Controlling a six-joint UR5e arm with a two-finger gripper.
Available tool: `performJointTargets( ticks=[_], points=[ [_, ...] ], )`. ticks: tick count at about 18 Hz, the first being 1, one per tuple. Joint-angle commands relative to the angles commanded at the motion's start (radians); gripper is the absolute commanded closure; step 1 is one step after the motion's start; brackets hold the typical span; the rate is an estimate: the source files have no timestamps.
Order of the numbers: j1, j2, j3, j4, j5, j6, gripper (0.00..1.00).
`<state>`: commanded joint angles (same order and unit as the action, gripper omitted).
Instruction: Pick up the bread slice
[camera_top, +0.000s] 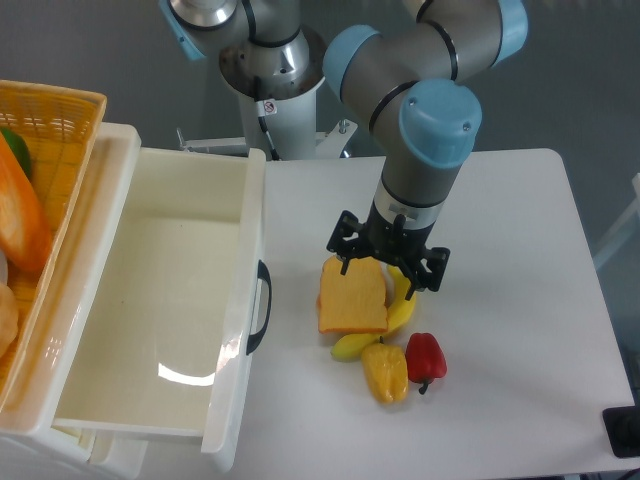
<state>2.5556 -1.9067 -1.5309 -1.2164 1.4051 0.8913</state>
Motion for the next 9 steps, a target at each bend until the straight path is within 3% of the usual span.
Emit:
performJointTargets(
  ticks=[9],
  points=[
    [-0.009, -0.046, -0.078, 0.025, 0.006, 0.005, 0.00]
  ],
)
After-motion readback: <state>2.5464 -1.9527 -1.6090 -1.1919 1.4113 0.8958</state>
